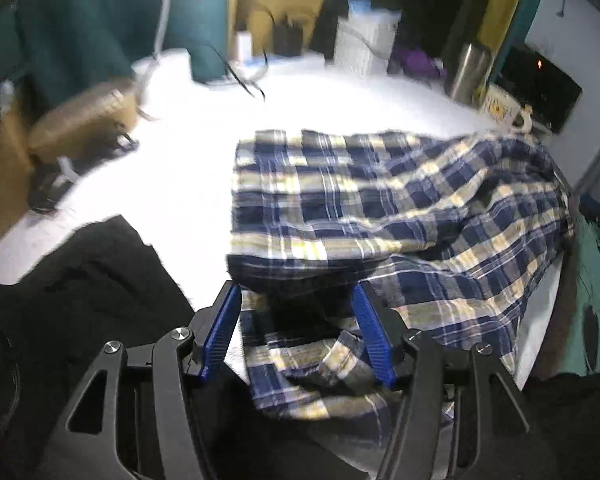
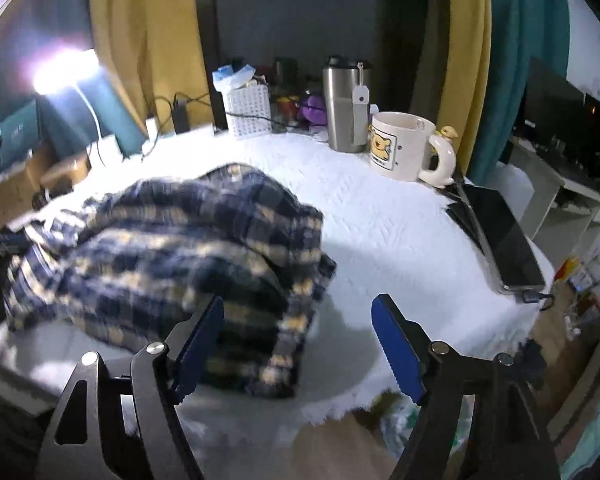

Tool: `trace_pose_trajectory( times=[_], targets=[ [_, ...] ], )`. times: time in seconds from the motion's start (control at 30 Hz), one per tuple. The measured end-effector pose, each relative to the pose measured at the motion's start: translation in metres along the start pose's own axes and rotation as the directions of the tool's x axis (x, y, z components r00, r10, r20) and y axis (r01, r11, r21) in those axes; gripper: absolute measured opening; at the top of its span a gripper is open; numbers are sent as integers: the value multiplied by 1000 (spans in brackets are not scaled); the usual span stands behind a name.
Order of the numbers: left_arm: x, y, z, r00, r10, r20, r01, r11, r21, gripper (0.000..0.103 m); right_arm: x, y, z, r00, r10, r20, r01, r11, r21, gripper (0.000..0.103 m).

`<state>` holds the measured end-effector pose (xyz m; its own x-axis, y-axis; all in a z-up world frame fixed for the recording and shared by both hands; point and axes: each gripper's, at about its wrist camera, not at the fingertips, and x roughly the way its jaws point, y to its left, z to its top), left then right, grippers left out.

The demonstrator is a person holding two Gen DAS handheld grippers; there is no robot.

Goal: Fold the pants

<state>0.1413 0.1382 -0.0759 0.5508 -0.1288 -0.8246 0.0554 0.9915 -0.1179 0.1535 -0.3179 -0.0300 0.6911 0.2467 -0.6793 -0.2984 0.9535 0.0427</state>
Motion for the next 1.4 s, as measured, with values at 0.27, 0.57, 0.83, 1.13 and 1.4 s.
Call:
trace_pose_trajectory(
  times=[0.27,0.57,0.83,1.13,1.4],
  targets=[
    [-22,-43,-21,992,-121,-46,126,984,128,58,44,5,3,991,104,-84,-96,991,90,63],
    [-15,-38,-44,996,-73,-42,76,994,80,2,60,26,-4,983,111,-144,-110,994,14,59],
    [-64,-42,-41,981,-107,162,104,994,23,1,74,12,23,995,87,-55,-85,996,37,9],
    [-50,-64,-87,992,-119,39,117,992,43,0,77,-14,37,995,-54,-85,48,996,-72,9],
    [-72,-50,-100,1000,-25,12,24,998,58,0,67,-24,7,993,-68,-94,66,997,-26,16]
  ],
)
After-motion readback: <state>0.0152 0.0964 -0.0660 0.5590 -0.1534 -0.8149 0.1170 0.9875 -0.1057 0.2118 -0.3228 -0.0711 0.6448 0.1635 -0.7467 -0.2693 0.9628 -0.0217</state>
